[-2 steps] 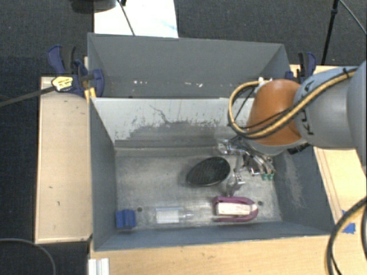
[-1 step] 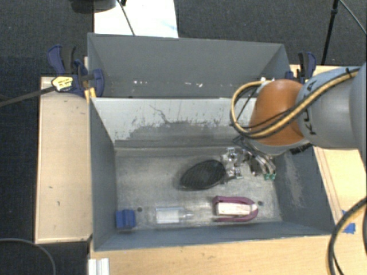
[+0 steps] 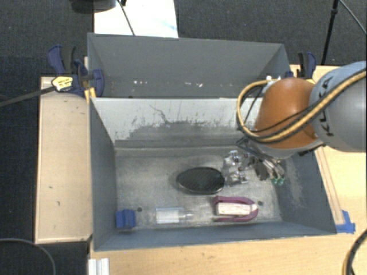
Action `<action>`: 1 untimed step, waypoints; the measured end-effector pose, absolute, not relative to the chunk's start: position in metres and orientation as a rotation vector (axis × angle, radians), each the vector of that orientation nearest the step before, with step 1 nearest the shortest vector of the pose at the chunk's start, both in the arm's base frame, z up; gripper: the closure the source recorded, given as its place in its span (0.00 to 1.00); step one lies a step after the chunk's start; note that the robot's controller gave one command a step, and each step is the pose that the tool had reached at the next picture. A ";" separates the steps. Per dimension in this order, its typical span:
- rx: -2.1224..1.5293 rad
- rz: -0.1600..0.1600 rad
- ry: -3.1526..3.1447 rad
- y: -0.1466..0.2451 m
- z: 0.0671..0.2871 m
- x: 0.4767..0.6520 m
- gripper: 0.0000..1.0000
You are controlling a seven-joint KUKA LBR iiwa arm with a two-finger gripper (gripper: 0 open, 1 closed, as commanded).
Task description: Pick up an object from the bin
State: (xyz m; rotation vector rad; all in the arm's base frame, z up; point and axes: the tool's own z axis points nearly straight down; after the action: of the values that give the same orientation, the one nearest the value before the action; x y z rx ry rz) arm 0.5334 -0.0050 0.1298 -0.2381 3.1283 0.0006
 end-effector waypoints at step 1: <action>-0.240 0.001 3.120 0.028 0.260 0.542 1.00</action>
Offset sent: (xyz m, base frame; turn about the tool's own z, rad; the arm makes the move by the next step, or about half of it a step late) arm 0.0057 0.0315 0.1245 0.0017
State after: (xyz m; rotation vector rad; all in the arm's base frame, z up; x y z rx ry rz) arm 0.5416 0.0275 0.2600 -0.2398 3.1197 0.0007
